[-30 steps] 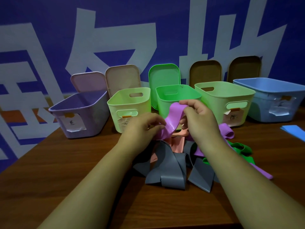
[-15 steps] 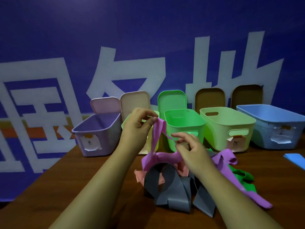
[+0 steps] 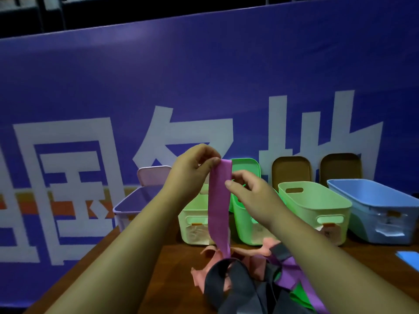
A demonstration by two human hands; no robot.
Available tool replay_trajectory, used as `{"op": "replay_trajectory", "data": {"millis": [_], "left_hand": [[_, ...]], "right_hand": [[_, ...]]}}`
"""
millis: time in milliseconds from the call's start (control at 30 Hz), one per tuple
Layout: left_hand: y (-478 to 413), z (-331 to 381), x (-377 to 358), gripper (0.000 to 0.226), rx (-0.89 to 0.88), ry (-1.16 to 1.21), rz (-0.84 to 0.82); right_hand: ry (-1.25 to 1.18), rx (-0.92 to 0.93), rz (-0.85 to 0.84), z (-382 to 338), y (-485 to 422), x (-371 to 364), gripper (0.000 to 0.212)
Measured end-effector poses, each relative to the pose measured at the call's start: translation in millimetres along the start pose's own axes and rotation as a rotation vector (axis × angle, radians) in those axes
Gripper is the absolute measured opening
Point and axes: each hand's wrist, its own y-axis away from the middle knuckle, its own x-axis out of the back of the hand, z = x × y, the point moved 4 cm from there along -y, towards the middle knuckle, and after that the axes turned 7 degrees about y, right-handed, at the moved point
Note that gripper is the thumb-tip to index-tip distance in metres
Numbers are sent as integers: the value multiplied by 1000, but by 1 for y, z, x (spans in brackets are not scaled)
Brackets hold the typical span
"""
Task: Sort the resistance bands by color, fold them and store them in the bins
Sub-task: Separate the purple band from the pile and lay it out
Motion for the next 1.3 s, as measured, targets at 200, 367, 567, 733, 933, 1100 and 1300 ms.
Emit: {"op": "replay_trajectory", "data": {"millis": [200,367,567,733,933,1100,1300], "left_hand": [[-15,13,18,5,-14,24,44],[-20,12,36,6,10,38,86],[3,-9,47,28,260,314,82],[68,-47,37,42,475,596,-86],[130,-74,56,35,541,513,-163],[161,-85,83,24,591,449,-175],[200,-101,128,21,737,456,-115]], "right_hand": [[78,74,0,-43,-30,9,16],[55,136,-16,-63,-41,2,13],[-31,120,-9,-82,-51,-9,16],[-146,84,-19,-85,-57,-30,17],[-229,21,-48,-87,-64,-71,20],[-339,19,-87,-95,-66,-111,13],[-253,-8,-64,-83,-68,-163,11]]}}
